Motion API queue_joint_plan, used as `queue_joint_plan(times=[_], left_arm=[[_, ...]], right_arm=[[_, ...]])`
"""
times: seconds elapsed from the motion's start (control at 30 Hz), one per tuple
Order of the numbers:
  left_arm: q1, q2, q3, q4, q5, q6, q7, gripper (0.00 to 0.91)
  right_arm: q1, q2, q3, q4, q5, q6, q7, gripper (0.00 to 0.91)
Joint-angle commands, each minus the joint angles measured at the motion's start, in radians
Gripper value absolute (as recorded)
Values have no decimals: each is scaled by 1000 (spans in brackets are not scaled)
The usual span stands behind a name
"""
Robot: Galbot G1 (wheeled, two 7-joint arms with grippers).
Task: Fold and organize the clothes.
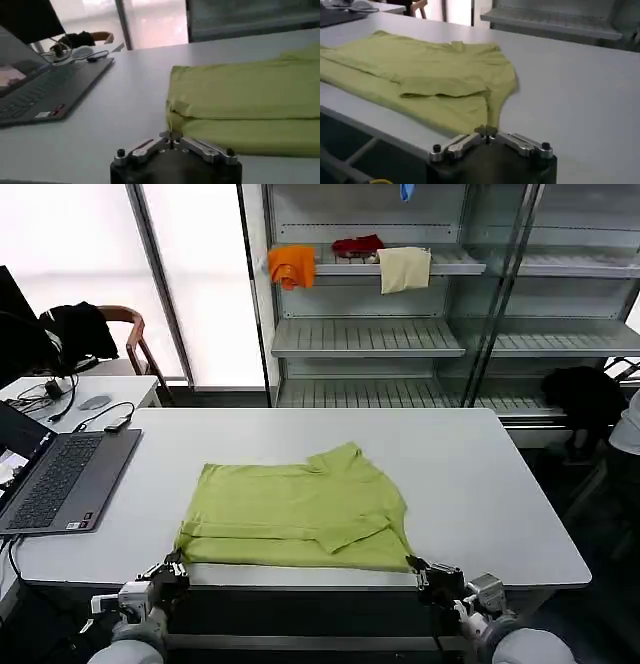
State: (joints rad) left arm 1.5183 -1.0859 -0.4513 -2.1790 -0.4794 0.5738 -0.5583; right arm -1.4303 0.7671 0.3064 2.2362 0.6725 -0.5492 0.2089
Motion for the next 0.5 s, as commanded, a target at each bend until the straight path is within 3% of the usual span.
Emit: queue_joint_plan(times=[0.03, 0.07, 0.1, 0.37, 0.5], left_arm=[[70, -12, 36, -84, 56, 3, -161, 907], [75, -10, 42, -88, 66, 3, -163, 907], [75, -9, 46, -91, 75, 3, -163, 907], [10, 26, 28, -111, 87, -19, -127, 907], [-67, 58, -10, -97, 70, -69, 63, 907]], right_arm=[[-64, -20, 41, 41, 1, -1, 3, 10], [-64, -20, 44, 42, 1, -2, 5, 191], [-64, -18, 49, 44, 1, -1, 8, 907], [-35, -10, 155, 97, 27, 1, 30, 907], [52, 2, 189, 89, 34, 1, 22, 907]])
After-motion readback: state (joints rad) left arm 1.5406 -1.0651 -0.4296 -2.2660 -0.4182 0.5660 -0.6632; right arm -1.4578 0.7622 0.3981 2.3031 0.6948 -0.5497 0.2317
